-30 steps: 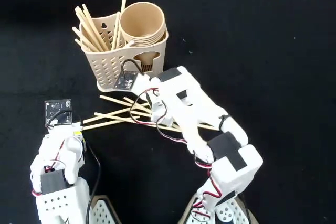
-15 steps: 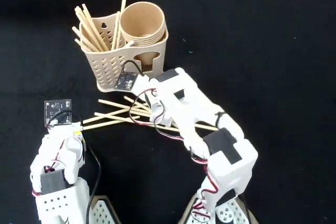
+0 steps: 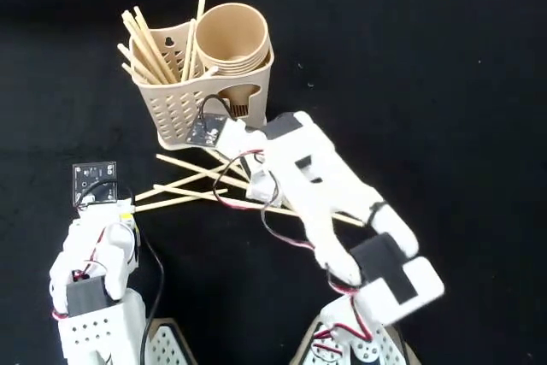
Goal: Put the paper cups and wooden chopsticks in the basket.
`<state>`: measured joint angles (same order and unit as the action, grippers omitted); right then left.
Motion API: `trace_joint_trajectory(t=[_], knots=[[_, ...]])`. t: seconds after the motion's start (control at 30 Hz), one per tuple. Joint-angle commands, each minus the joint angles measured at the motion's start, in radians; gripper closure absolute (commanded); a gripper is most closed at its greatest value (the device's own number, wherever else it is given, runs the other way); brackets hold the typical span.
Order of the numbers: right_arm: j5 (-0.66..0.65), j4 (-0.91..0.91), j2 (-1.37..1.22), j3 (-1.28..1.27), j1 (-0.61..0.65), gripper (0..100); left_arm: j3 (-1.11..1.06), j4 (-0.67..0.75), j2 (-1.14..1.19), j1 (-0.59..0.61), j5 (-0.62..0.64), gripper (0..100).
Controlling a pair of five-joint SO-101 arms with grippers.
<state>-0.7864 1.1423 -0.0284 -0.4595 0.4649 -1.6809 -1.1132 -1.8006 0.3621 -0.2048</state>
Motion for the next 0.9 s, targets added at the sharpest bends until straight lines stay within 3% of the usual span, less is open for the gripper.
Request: trace_joint_trajectory(t=[0.0,0.23,0.4,0.67,0.87], knots=[[0.009,0.008,0.116,-0.015,0.012,98.5,-0.007,-0.006,-0.015,-0.016,-0.008,89],[0.009,-0.002,0.202,-0.097,0.02,98.5,-0.007,-0.006,-0.015,-0.016,-0.008,89],[0.1,-0.097,0.243,-0.154,0.035,98.6,-0.007,-0.006,-0.015,-0.016,-0.008,89],[0.106,-0.181,0.177,-0.203,0.091,98.2,-0.007,-0.006,-0.015,-0.016,-0.008,89],[0.107,-0.184,0.077,-0.197,0.092,85.6,-0.007,-0.006,-0.015,-0.016,-0.008,89]])
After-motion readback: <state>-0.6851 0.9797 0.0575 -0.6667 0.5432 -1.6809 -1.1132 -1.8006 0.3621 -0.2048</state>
